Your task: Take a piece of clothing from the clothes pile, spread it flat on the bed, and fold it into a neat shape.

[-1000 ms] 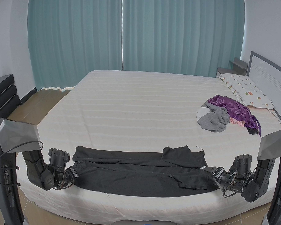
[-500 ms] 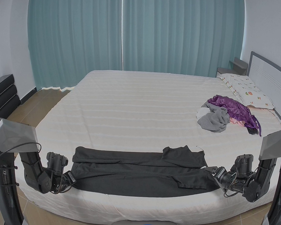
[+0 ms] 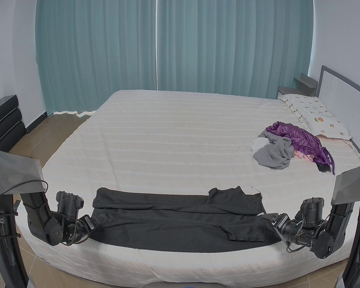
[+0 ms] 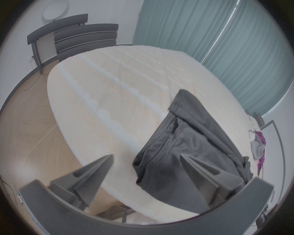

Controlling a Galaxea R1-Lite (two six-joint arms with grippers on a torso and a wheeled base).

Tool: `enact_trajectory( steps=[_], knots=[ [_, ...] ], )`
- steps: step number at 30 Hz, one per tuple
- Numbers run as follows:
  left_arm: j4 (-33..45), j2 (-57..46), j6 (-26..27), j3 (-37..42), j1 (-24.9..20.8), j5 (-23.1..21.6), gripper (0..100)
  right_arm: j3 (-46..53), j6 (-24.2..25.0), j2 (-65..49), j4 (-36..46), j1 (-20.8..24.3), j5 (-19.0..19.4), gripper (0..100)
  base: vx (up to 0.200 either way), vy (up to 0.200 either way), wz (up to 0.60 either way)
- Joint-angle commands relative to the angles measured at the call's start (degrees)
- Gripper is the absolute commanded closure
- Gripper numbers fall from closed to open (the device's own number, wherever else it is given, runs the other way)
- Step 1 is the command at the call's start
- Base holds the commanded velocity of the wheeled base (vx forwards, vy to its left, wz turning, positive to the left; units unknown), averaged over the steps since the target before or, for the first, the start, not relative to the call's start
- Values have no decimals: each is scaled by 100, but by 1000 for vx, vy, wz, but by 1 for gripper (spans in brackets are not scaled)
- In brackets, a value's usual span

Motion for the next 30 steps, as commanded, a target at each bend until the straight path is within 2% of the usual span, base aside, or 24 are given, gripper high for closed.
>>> enact_trajectory(
  steps=[1, 4, 5, 7, 12, 16, 19, 26, 30],
  knots=[
    [17, -552, -7, -140, 156, -227, 0, -27, 0, 33, -2, -1, 32, 0, 0, 0, 0],
    [-9, -728, -16, -201, 191, -552, 0, -35, 0, 33, -11, -1, 49, 0, 0, 0, 0],
    [44, -781, -16, -316, 200, -868, 0, -35, 0, 59, -19, -1, 49, 0, 0, 0, 0],
    [44, -728, -16, -421, 191, -1176, 0, -44, 0, 85, -28, -1, 40, 0, 0, 0, 0],
    [61, -113, 221, -852, 200, -1773, 0, -53, 0, 129, -28, -1, 49, 0, 0, 0, 0],
    [140, 283, 608, -1230, 200, -1817, 0, -62, 0, 138, -28, -1, 49, 0, 0, 0, 0],
    [149, 370, 661, -1423, 182, -1826, 0, -71, 0, 182, -37, -1, 40, 0, 0, 0, 0],
    [105, 573, 986, -1502, 182, -1791, 0, -88, 0, 200, -37, -1, 40, 0, 0, 0, 0],
    [105, 581, 995, -1493, 182, -1782, 0, -88, 0, 200, -37, -1, 40, 0, 0, 0, 0]
  ],
)
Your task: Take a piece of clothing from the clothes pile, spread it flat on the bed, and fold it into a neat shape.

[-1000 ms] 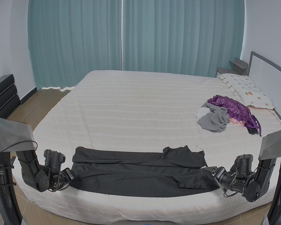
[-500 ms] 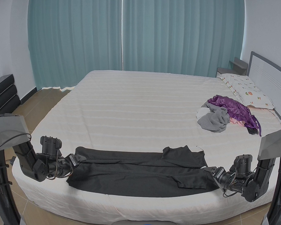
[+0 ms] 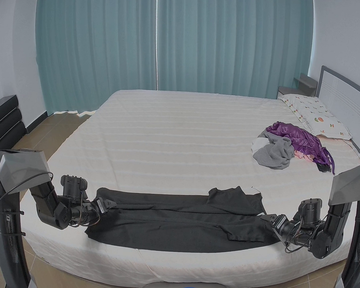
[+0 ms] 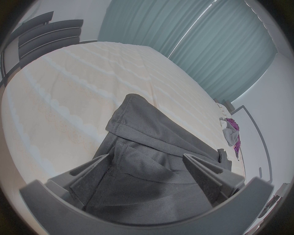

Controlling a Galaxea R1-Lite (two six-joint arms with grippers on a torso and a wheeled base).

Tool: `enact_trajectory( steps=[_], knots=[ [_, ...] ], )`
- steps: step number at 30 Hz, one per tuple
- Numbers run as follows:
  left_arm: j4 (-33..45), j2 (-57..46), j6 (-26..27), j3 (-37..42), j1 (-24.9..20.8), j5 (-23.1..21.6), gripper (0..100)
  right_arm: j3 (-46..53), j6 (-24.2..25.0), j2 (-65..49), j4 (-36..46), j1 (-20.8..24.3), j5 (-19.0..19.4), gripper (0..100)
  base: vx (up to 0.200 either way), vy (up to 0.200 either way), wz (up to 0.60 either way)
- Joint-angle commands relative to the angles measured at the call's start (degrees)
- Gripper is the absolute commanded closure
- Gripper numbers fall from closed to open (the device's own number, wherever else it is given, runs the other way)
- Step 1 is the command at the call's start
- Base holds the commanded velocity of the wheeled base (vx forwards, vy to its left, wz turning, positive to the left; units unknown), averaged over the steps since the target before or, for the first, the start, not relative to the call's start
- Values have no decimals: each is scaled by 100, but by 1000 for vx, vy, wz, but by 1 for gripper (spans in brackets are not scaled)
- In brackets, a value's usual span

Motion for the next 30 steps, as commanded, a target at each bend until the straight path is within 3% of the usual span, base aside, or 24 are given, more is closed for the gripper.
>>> enact_trajectory(
  steps=[1, 5, 6, 20, 26, 30],
  knots=[
    [-11, 116, 4, -7, 3, 19, 0, -3, -3, 19, -2, 2, 1, 0, 0, 0, 0],
    [-19, 124, 12, -7, -6, 36, 0, -3, -3, 19, -2, 2, 1, 0, 0, 0, 0],
    [-19, 124, 12, -16, -6, 36, 100, -3, -3, 28, -2, 2, 1, 0, 0, 0, 0],
    [-11, -447, -49, 335, 258, 71, 100, -82, -134, 107, -2, 2, -7, 0, 0, 0, 0],
    [-11, -798, -84, 546, 258, 71, 100, -205, -424, 107, -10, -16, 10, 0, 0, 0, 0],
    [-2, -957, -84, 626, 258, 71, 100, -433, -583, 265, -2, -104, 239, 0, 0, 0, 0]
  ],
)
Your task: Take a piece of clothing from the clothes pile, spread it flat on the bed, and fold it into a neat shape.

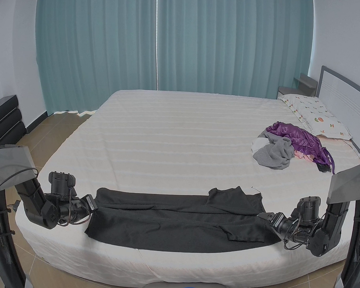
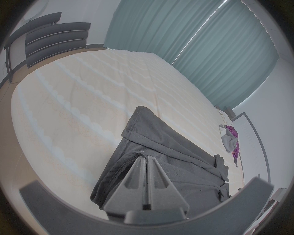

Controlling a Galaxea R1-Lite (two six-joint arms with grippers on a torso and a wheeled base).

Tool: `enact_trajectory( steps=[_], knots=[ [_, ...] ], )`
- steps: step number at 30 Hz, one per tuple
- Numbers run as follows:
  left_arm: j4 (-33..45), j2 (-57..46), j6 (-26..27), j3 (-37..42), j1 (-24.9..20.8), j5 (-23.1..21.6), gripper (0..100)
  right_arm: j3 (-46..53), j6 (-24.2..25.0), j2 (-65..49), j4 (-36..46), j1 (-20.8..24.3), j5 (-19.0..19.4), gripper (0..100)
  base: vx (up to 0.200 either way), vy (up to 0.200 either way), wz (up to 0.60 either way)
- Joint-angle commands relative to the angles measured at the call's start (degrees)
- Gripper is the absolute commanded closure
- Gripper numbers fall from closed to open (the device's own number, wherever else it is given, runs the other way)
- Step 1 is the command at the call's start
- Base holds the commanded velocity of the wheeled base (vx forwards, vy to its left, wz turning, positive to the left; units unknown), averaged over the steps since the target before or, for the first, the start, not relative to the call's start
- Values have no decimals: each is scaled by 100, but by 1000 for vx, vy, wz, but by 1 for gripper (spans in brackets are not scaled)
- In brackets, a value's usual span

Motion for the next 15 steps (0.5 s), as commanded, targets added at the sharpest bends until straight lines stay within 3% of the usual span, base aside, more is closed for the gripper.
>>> enact_trajectory(
  steps=[1, 7, 15],
  knots=[
    [-2, -268, -3, 74, 2, -2, 100, -252, -211, 218, 3, -137, 265, 0, 0, 0, 0],
    [-2, -233, -3, 110, 2, -2, 100, -490, -1107, 464, 12, -471, 793, 0, 0, 0, 0],
    [-2, -251, -3, 118, -7, -2, 100, -1017, -1555, 684, 30, -585, 1153, 0, 0, 0, 0]
  ],
)
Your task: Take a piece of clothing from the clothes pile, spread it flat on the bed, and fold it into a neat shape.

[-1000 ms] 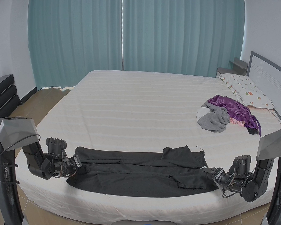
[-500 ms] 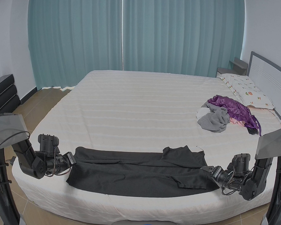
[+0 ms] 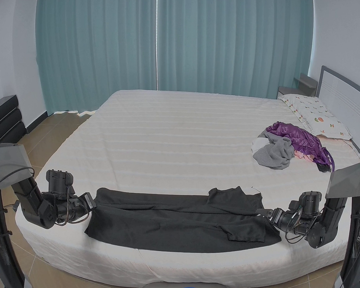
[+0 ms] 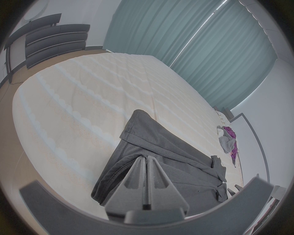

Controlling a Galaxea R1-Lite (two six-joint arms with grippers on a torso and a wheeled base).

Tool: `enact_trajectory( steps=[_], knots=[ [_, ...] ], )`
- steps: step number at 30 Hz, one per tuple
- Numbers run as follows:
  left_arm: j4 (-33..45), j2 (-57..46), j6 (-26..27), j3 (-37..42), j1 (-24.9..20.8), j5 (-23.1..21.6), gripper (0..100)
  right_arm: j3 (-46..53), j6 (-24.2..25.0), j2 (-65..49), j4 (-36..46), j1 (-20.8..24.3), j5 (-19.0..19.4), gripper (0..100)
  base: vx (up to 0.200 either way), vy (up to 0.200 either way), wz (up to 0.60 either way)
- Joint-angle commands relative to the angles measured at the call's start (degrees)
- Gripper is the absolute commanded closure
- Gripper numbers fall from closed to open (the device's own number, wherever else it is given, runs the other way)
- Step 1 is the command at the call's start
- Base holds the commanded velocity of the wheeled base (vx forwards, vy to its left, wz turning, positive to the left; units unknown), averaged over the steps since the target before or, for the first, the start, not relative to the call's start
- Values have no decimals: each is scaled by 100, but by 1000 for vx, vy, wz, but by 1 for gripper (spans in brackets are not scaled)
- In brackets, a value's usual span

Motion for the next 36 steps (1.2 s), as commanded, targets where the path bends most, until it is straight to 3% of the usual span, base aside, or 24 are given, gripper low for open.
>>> enact_trajectory(
  steps=[1, 7, 13, 14, 22, 30, 36],
  knots=[
    [4, -13, 0, 5, -7, -2, 100, -321, -144, 275, 18, -43, 155, 0, 0, 0, 0],
    [-5, -22, 0, 5, 2, -2, 100, -716, -548, 671, 53, 1, 217, 0, 0, 0, 0],
    [-5, -4, 0, 5, 2, -2, 100, -822, -592, 758, 70, 28, 243, 0, 0, 0, 0],
    [-5, -4, 0, 5, 2, -2, 100, -830, -601, 758, 70, 28, 243, 100, 0, 0, 0],
    [-5, -39, 0, 75, 2, 7, 100, -734, -1207, 785, 79, -104, 234, 100, 0, 0, 0],
    [39, -250, 9, 190, 81, 42, 100, -479, -1128, 319, -17, -113, 261, 100, 0, 0, 0],
    [31, -382, 26, 383, 99, 51, 100, 5, -759, -252, -202, -148, 366, 100, 0, 0, 0]
  ],
)
